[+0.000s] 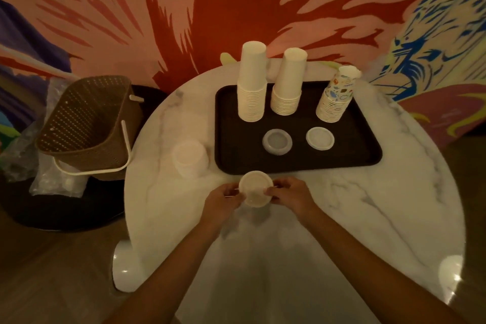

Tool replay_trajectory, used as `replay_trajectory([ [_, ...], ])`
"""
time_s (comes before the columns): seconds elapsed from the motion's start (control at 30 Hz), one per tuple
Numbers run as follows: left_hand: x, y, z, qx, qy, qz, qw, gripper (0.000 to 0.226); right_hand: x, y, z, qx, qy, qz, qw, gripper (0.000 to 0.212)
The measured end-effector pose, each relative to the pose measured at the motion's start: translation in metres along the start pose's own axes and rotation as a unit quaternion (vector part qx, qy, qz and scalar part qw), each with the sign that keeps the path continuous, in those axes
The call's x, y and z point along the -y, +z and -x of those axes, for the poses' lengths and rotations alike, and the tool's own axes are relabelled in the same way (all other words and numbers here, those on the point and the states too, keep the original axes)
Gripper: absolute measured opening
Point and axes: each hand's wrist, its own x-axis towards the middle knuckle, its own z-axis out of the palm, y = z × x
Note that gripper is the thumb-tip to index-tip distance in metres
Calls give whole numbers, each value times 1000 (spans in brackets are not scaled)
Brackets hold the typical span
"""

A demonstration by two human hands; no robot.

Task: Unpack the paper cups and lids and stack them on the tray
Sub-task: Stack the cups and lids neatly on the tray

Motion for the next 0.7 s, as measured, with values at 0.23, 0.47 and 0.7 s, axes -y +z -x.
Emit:
replay_trajectory([
  [0.23, -59, 85, -21, 55, 6, 40, 998, 39, 5, -96, -28, -65, -3, -35, 997, 38],
  [0.47, -113, 136, -71, 63, -4, 29, 998, 37, 27, -149, -88, -96, -19, -39, 994, 37],
  [0.7, -144, 156, -107, 23, -20, -30, 999, 39, 46, -164, -139, -71, -20, -26, 997, 35],
])
